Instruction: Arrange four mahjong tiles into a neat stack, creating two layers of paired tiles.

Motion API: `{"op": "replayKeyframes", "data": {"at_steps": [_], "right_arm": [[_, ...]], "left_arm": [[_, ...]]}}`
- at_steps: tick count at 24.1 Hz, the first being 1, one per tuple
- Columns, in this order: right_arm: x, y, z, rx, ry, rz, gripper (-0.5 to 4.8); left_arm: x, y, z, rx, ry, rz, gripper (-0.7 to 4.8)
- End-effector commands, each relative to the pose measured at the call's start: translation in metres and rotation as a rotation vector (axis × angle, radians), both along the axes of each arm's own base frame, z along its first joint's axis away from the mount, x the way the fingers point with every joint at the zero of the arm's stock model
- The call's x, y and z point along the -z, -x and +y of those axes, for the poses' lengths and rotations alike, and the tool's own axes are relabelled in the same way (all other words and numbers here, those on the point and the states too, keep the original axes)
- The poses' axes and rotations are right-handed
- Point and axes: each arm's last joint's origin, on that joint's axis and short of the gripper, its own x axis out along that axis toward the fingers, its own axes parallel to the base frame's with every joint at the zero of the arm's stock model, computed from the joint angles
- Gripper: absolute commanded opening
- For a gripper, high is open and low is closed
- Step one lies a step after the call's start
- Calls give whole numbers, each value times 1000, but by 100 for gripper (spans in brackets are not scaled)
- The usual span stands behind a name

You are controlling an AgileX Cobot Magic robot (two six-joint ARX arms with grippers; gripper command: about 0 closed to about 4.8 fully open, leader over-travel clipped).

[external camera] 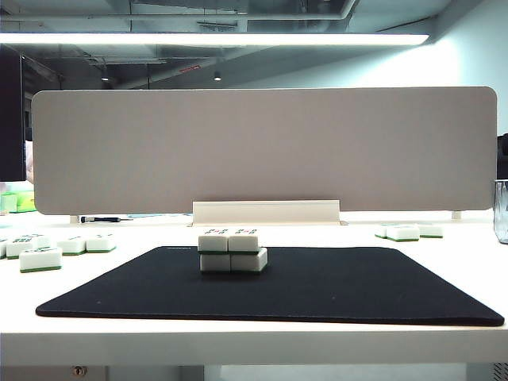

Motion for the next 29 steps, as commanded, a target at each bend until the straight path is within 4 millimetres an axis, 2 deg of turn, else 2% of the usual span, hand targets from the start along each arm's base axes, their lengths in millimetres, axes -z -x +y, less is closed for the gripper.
{"op": "replayKeyframes", "data": {"at_steps": [1, 8, 16, 19, 20, 25, 29], "right_arm": [[0, 3, 0, -1, 1, -27, -1], [0, 3, 0, -1, 1, -27, -1], [0, 3, 0, -1, 1, -27, -1], [0, 3, 0, -1, 1, -27, -1], [0, 3, 0, -1, 1, -27, -1], [0, 3, 0, -1, 1, -27, -1], [0, 3, 0, -1, 1, -27, -1]], "left_arm": [[-8, 11, 2, 40, 50, -123, 116], [-4, 5, 0, 37, 43, -114, 116], [44, -36, -5, -137, 81, -54, 116], [66, -51, -6, -170, 116, -55, 116], [81, -60, -4, -197, 157, -43, 116], [109, -71, 5, -315, 264, 9, 116], [122, -75, 10, -378, 284, 29, 116]]}}
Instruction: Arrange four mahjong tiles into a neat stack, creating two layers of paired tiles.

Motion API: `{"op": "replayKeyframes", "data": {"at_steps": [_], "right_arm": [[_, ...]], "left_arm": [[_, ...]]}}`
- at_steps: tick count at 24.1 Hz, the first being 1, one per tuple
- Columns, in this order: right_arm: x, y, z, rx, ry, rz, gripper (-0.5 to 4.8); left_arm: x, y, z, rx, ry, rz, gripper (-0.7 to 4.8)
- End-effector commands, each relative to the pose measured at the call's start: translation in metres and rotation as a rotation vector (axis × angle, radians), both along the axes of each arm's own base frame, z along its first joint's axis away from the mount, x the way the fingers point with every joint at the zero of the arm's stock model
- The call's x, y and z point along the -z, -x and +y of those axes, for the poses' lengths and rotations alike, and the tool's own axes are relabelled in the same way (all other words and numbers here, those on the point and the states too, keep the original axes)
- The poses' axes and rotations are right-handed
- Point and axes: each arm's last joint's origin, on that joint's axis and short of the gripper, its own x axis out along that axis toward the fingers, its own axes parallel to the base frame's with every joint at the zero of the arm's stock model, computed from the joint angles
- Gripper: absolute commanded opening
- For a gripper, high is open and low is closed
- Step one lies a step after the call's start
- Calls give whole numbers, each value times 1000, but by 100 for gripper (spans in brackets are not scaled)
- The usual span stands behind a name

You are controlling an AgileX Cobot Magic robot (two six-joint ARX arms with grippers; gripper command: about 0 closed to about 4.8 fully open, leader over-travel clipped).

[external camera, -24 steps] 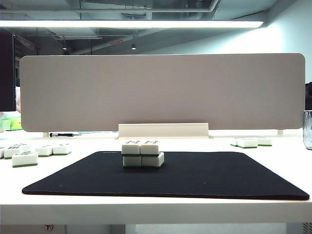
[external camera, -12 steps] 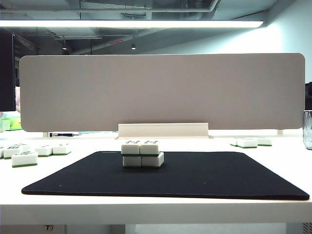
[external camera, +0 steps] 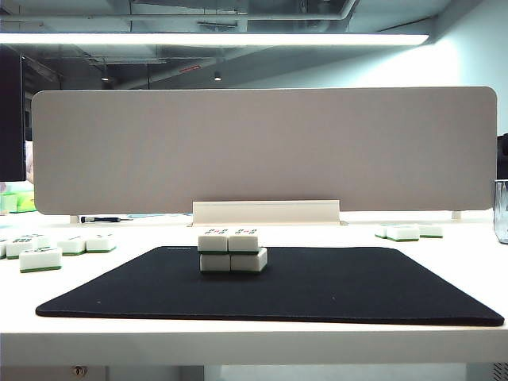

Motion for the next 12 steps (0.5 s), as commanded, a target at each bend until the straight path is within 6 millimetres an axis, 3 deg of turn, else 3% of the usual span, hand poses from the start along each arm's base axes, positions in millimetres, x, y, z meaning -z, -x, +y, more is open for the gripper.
{"op": "replayKeyframes", "data": {"at_steps": [1, 12], "right_arm": [[0, 3, 0, -1, 1, -27, -1], [0, 3, 0, 0, 1, -27, -1]], "left_arm": [[3, -2, 2, -15, 15, -16, 116], [31, -7, 2, -8, 8, 72, 116]]}}
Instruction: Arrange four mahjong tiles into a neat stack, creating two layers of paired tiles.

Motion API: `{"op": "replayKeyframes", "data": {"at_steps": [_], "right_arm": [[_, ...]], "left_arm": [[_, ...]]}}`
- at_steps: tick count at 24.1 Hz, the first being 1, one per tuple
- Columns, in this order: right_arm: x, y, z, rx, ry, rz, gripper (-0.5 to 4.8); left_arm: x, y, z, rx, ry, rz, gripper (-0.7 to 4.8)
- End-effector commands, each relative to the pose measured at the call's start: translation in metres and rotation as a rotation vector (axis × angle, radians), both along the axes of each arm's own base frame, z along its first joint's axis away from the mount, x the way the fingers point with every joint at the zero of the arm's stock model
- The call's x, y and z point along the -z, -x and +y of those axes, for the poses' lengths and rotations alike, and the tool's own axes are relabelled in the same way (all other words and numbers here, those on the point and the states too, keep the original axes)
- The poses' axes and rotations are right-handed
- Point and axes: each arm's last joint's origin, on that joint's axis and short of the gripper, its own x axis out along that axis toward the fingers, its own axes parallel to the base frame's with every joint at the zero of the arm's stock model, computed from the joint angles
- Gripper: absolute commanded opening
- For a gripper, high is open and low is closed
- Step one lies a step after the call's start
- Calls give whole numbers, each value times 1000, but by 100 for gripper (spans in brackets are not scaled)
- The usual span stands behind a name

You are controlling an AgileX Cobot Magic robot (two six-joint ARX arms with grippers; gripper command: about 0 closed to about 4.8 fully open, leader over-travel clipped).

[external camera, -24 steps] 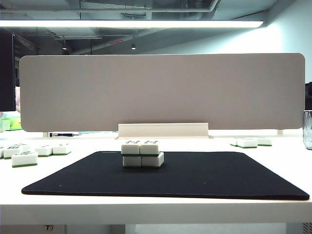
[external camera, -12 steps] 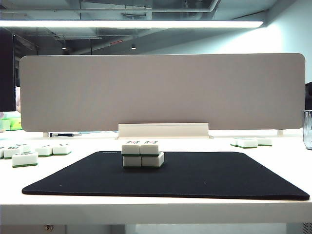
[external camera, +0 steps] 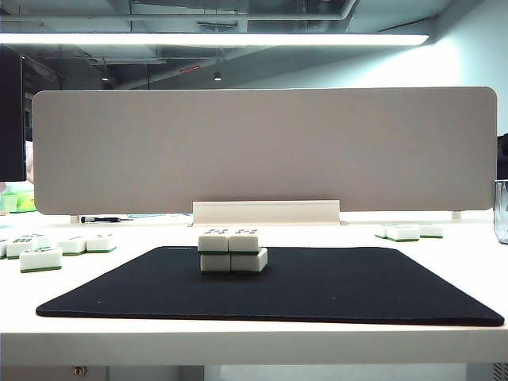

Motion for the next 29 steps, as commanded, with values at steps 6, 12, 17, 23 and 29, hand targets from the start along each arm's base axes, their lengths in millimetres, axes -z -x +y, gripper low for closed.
{"op": "replayKeyframes", "data": {"at_steps": [6, 12, 17, 23, 29], "right_arm": [[0, 3, 0, 0, 1, -27, -1], [0, 3, 0, 0, 1, -27, -1], [0, 3, 0, -1, 1, -27, -1], [-13, -18, -2, 108, 59, -242, -1], [-3, -77, 0, 134, 10, -440, -1]], "left_arm": [[8, 1, 0, 3, 10, 89, 116], [8, 1, 0, 3, 10, 89, 116], [8, 1, 0, 3, 10, 89, 116], [8, 1, 0, 3, 10, 88, 116], [8, 1, 0, 3, 10, 89, 116]]}}
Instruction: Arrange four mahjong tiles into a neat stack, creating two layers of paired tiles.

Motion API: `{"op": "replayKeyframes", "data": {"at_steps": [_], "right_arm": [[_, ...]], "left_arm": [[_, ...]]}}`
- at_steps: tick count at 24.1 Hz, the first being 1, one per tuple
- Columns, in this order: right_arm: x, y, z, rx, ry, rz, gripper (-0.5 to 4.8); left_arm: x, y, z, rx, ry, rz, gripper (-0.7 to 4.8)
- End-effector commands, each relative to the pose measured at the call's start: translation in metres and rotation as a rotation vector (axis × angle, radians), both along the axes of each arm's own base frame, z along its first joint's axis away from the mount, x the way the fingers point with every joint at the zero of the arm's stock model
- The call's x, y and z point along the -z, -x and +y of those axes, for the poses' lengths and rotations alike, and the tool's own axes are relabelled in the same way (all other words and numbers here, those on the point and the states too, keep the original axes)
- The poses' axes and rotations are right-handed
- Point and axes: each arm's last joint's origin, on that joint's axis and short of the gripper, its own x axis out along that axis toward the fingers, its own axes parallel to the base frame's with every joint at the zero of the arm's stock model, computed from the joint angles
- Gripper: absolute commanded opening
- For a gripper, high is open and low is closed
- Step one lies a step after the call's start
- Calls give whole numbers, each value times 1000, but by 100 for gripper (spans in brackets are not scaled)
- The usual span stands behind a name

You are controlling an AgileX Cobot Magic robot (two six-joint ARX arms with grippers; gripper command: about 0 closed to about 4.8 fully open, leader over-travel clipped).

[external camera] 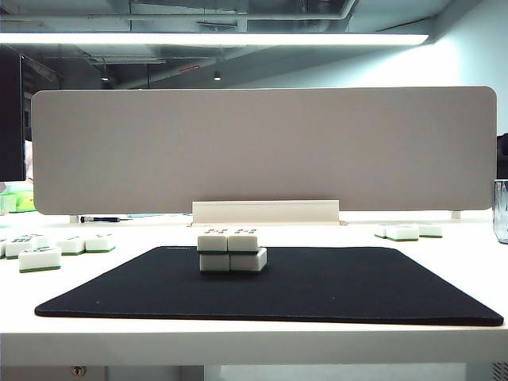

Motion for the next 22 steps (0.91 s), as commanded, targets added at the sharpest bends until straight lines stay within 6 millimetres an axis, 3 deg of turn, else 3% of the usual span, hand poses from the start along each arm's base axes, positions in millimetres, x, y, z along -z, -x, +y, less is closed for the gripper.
{"op": "replayKeyframes", "data": {"at_steps": [1, 5, 9, 12, 18, 22], "right_arm": [[14, -38, 1, 23, -65, -132, -1], [76, -94, -1, 166, -191, -85, -1], [129, -119, -5, 372, -248, -51, -1], [153, -125, -9, 513, -234, -6, -1], [176, -125, -10, 570, -135, 153, -1], [175, -125, -10, 561, -113, 142, -1]], "left_arm": [[1, 0, 0, 3, 3, 11, 116], [1, 0, 0, 3, 3, 12, 116], [1, 0, 0, 3, 3, 11, 116], [1, 0, 0, 3, 3, 12, 116], [1, 0, 0, 3, 3, 12, 116], [1, 0, 0, 3, 3, 12, 116]]}}
